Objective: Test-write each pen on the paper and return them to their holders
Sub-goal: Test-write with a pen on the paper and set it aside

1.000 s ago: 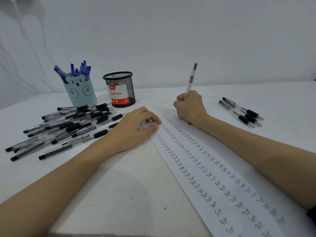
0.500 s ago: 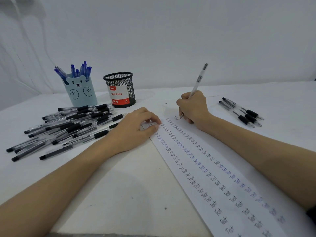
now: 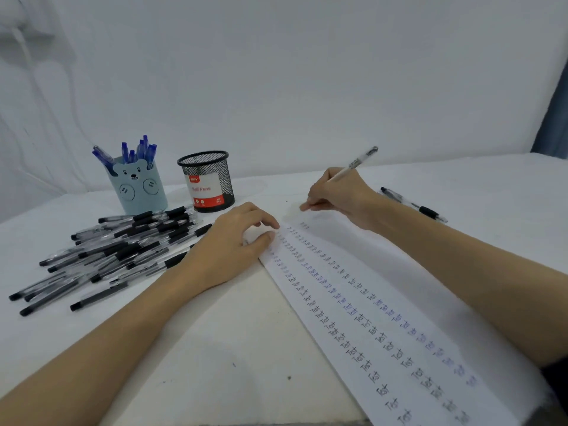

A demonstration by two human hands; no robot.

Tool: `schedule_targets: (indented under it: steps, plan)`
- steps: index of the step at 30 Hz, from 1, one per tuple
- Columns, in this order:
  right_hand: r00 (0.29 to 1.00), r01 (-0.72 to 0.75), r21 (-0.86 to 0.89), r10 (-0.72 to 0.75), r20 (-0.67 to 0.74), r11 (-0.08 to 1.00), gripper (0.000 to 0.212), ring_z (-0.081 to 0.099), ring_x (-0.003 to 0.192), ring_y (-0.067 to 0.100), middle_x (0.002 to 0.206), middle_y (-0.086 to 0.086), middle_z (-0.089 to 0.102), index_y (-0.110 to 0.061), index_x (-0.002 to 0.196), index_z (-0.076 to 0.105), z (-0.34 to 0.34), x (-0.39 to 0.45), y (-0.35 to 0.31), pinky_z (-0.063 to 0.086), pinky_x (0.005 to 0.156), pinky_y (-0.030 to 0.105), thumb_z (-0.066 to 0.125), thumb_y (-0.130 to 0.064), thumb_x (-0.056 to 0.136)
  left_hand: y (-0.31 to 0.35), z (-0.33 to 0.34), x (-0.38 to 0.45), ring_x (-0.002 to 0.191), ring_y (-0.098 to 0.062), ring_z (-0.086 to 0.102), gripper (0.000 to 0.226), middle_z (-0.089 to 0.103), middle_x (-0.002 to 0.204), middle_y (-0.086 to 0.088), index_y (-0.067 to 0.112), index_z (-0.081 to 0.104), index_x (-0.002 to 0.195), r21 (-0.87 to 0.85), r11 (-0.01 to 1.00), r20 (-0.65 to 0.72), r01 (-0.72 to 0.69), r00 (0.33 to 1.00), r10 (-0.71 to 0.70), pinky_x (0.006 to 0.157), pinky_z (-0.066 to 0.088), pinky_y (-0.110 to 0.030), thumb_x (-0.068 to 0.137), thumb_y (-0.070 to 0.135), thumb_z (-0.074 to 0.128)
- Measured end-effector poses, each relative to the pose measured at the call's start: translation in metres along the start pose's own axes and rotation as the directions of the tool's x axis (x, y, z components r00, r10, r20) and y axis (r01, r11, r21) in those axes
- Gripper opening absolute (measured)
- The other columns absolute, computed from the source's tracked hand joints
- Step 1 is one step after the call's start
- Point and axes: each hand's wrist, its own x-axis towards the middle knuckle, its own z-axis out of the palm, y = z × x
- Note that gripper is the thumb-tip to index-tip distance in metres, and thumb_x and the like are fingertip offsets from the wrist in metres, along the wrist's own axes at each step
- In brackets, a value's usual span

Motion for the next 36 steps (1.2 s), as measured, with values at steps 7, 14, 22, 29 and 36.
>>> schedule_targets:
  steps: [7,14,22,29,36]
  plan:
    - [0.992,0.053,-0.267,-0.020,0.124,0.962,0.016,0.069,0.064,0.023,0.063,0.004,0.067,-0.005,0.075,0.059,-0.046,-0.056,-0.020,0.054,0.057,0.022,0.070,0.006,0.076,0.029,-0.005,0.003,0.097,0.005,0.051,0.013,0.058,0.097,0.019,0.034,0.065,0.089,-0.055,0.998,-0.033,-0.013,0.999,0.011,0.075,0.033,-0.003,0.091,0.024,0.058]
    - [0.994,0.055,-0.352,-0.086,-0.073,0.934,0.014,0.068,0.066,0.026,0.073,0.013,0.069,0.003,0.082,0.067,-0.135,-0.159,-0.025,0.053,0.062,0.027,0.075,-0.004,0.074,0.148,0.019,0.002,0.096,0.004,0.055,0.012,0.063,0.098,0.016,0.028,0.069,0.089,-0.236,0.952,0.049,-0.193,0.976,0.210,0.077,0.037,-0.004,0.091,0.025,0.058]
    - [0.931,-0.021,-0.311,-0.095,-0.353,0.950,0.006,0.063,0.061,0.021,0.071,0.011,0.066,0.000,0.082,0.067,-0.243,-0.309,0.007,0.052,0.058,0.024,0.070,-0.005,0.080,0.321,0.106,-0.034,0.087,-0.001,0.056,0.013,0.063,0.093,0.011,0.023,0.069,0.090,-0.465,0.752,0.124,-0.467,0.806,0.578,0.075,0.039,-0.012,0.090,0.026,0.057]
    - [0.809,-0.296,-0.174,0.149,-0.569,0.939,0.006,0.062,0.061,0.014,0.071,0.006,0.067,-0.003,0.081,0.066,-0.304,-0.436,0.125,0.049,0.055,0.021,0.069,0.001,0.079,0.372,0.250,-0.088,0.088,-0.006,0.054,0.017,0.061,0.096,0.006,0.018,0.067,0.097,-0.487,0.753,0.451,-0.442,0.611,0.651,0.079,0.046,-0.023,0.093,0.027,0.053]
    - [0.543,-0.828,-0.206,0.653,-0.527,0.522,0.012,0.061,0.065,0.012,0.078,0.005,0.070,-0.005,0.077,0.074,-0.298,-0.512,0.320,0.052,0.063,0.027,0.075,-0.017,0.077,0.363,0.385,-0.131,0.087,-0.017,0.060,0.015,0.066,0.094,0.000,0.020,0.067,0.093,-0.353,0.901,0.764,-0.251,0.478,0.432,0.078,0.053,-0.038,0.089,0.024,0.053]
